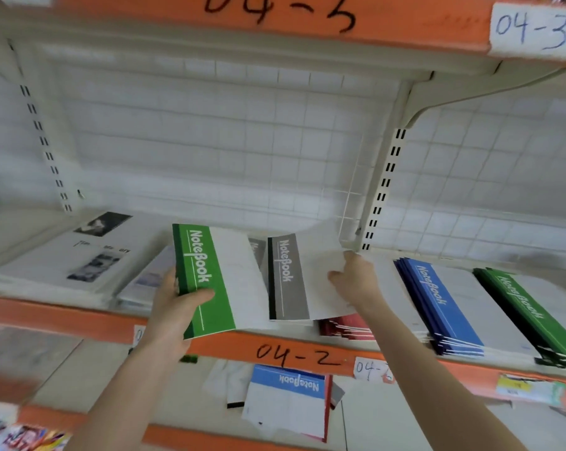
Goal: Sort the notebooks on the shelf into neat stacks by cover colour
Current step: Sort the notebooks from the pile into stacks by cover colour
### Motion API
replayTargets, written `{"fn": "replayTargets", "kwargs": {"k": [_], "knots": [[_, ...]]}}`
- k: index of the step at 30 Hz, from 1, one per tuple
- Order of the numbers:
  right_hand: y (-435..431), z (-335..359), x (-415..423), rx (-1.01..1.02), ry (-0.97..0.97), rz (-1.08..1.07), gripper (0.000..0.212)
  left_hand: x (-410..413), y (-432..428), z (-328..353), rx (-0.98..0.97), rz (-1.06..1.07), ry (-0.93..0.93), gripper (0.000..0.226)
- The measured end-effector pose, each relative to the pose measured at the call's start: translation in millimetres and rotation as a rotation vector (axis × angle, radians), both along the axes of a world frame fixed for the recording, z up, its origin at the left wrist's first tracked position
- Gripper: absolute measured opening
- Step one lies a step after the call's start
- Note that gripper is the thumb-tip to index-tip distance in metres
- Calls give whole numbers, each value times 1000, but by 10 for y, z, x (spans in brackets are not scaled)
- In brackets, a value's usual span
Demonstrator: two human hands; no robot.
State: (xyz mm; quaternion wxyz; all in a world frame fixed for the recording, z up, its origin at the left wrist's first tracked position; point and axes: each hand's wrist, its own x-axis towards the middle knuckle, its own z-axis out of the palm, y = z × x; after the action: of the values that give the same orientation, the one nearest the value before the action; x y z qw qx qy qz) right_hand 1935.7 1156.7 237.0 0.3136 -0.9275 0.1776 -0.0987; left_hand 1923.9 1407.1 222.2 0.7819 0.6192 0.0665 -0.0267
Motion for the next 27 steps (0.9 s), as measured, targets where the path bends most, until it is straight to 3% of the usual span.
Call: {"fn": "replayTargets", "kwargs": {"k": [14, 20, 27], "knots": [[628, -212, 219, -321, 212, 59, 28, -54, 819, -29, -81, 97, -16, 50], [331, -85, -29, -465, 43, 70, 38, -25, 432, 15, -62, -37, -44, 45], [-766, -156, -719, -479, 80, -143, 38, -119, -677, 55, -78, -230, -15, 46]]}}
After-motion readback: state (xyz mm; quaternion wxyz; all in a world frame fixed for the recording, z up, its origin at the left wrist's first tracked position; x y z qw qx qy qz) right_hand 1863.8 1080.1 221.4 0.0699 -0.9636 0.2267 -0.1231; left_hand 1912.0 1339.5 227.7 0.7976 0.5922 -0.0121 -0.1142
